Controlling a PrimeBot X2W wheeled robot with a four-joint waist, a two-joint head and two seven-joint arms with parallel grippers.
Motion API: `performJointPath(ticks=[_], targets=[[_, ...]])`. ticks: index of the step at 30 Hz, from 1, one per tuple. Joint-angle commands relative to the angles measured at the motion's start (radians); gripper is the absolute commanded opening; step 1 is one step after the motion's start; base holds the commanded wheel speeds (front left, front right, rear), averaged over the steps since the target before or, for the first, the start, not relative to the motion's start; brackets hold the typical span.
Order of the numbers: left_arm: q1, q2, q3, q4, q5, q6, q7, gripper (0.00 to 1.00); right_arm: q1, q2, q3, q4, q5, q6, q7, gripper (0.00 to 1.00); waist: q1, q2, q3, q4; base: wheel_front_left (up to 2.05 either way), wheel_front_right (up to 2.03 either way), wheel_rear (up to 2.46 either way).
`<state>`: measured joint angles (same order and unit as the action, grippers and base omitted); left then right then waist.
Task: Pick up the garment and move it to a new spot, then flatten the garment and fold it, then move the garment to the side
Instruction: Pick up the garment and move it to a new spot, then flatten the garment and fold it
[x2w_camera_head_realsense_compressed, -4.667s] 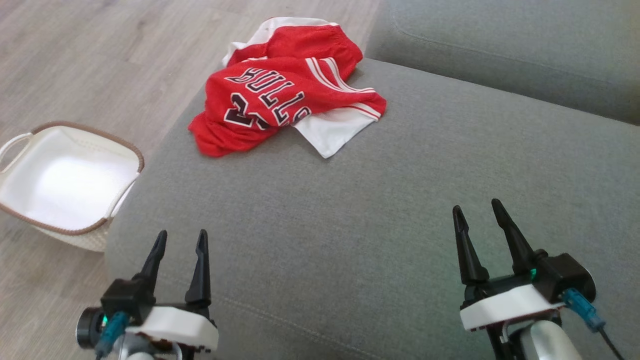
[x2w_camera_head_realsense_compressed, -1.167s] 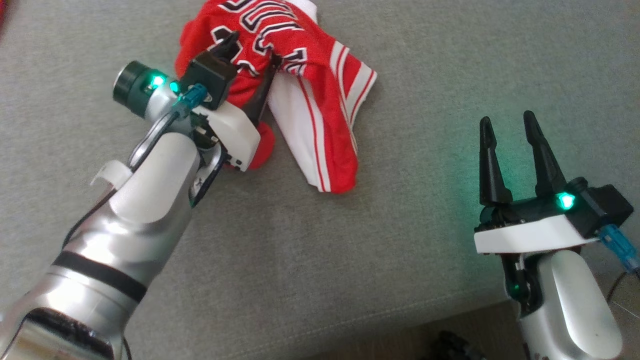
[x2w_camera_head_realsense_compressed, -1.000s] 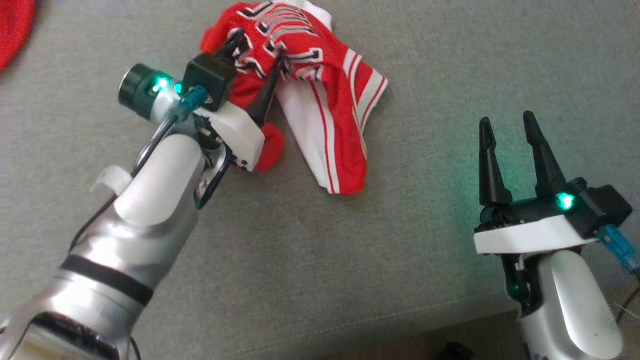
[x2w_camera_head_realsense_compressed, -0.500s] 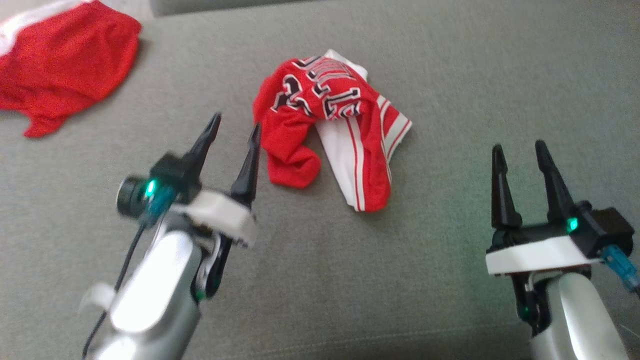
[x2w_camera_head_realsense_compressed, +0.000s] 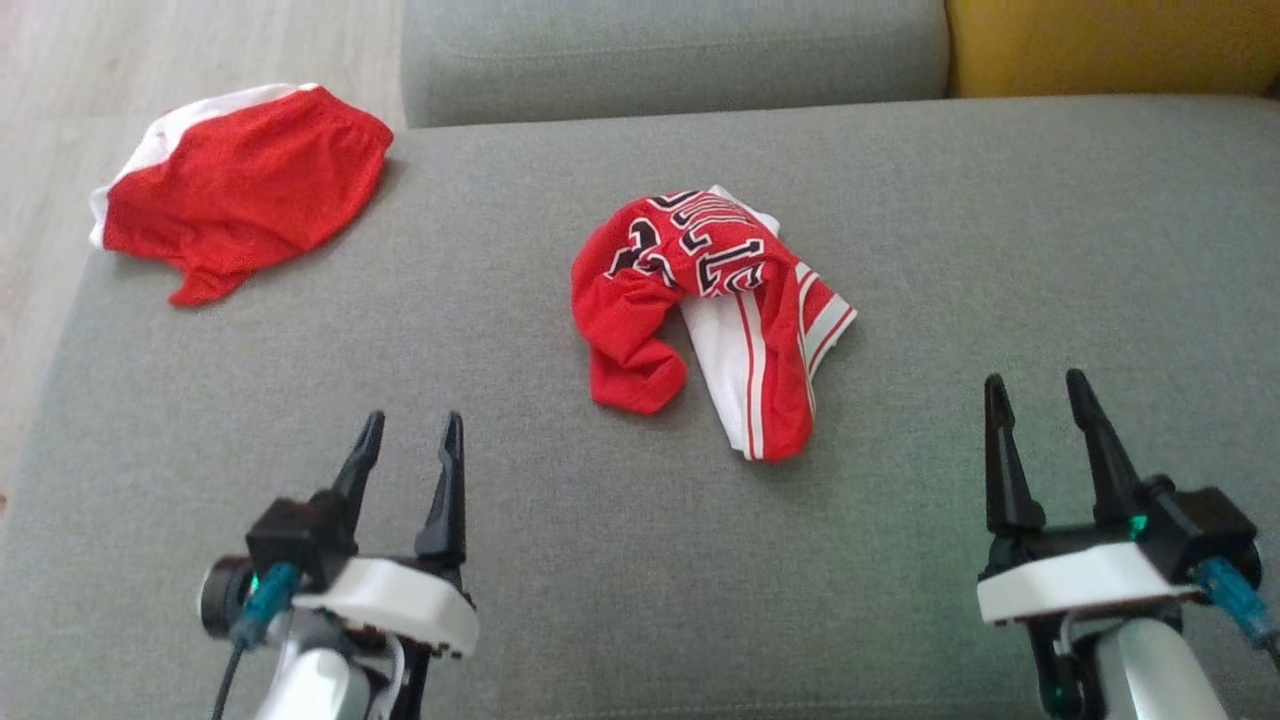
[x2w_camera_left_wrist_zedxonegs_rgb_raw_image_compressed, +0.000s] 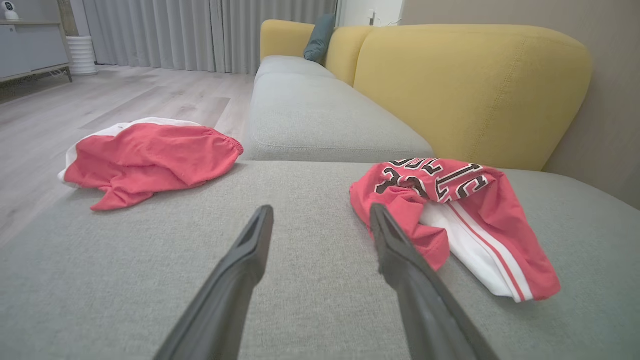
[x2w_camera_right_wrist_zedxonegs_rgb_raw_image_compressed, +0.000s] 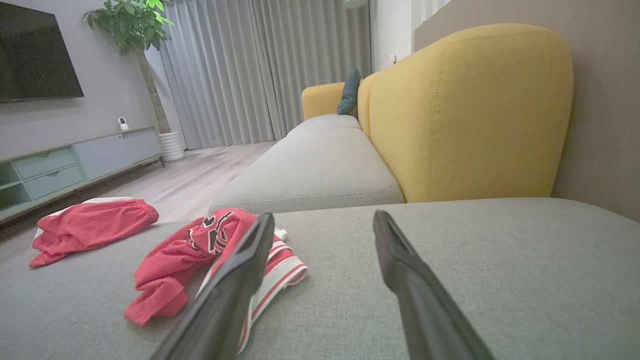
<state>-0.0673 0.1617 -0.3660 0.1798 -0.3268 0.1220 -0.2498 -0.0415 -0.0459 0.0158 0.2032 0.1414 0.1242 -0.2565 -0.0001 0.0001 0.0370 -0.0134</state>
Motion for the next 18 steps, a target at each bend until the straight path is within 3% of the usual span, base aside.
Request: performJointPath(ticks=[1,18], targets=[[-0.027,0.000,0.048,-0.043,0.012,-0.004,-0.012,1.00,-0.013,-0.004,0.020,-0.032,0.007,0.007,-0.005,1.00,0.0001,-0.0001,-0.007,0.004,0.00,0.00,0.00],[0.033,-0.055,0.115,-0.035,0.074,-0.059,-0.012,1.00,0.013,-0.004,0.033,-0.001,0.020,0.007,-0.005,1.00,0.0001,-0.0001,-0.020,0.010,0.00,0.00,0.00]])
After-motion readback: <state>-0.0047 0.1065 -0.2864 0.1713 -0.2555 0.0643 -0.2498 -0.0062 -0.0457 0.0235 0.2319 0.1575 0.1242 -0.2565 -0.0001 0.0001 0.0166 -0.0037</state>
